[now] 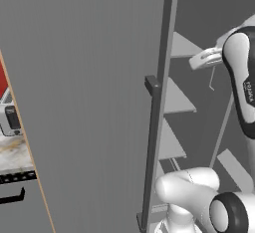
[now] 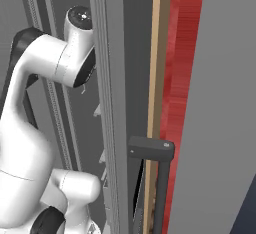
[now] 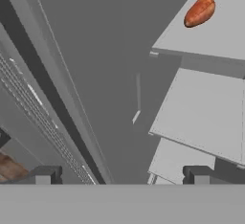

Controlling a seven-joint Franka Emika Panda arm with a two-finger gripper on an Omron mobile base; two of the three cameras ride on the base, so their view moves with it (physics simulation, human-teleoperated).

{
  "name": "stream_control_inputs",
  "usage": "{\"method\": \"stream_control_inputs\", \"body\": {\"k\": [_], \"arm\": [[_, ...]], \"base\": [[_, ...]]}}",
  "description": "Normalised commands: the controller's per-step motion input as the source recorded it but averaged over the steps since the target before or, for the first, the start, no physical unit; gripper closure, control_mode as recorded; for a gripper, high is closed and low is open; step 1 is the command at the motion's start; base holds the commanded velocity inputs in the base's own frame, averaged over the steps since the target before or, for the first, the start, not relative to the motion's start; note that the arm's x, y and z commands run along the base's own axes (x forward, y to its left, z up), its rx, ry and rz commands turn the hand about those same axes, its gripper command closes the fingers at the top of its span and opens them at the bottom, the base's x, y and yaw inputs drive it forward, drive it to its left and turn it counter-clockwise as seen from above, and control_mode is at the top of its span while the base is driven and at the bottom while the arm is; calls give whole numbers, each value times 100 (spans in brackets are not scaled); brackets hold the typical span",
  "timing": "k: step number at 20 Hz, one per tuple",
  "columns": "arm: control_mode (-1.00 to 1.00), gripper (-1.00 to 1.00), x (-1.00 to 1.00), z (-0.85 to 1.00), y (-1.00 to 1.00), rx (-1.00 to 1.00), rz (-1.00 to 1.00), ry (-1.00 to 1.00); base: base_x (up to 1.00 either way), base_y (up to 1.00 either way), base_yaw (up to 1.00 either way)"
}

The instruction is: Take the sweet potato, lemon, and tangerine from the freezer and place them in the bowl on the counter.

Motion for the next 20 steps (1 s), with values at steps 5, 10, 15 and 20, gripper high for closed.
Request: {"method": "stream_control_inputs", "body": {"k": [5, 10, 15, 20], "arm": [[-100, -100, 56, 3, 0, 0, 0, 0], [-100, -100, 53, 0, 0, 0, 0, 0], [-100, -100, 53, 0, -2, 0, 0, 0], [-100, -100, 55, 1, -4, 1, 0, 0]], "base": [[0, 0, 0], [0, 0, 0], [0, 0, 0], [0, 0, 0]]}}
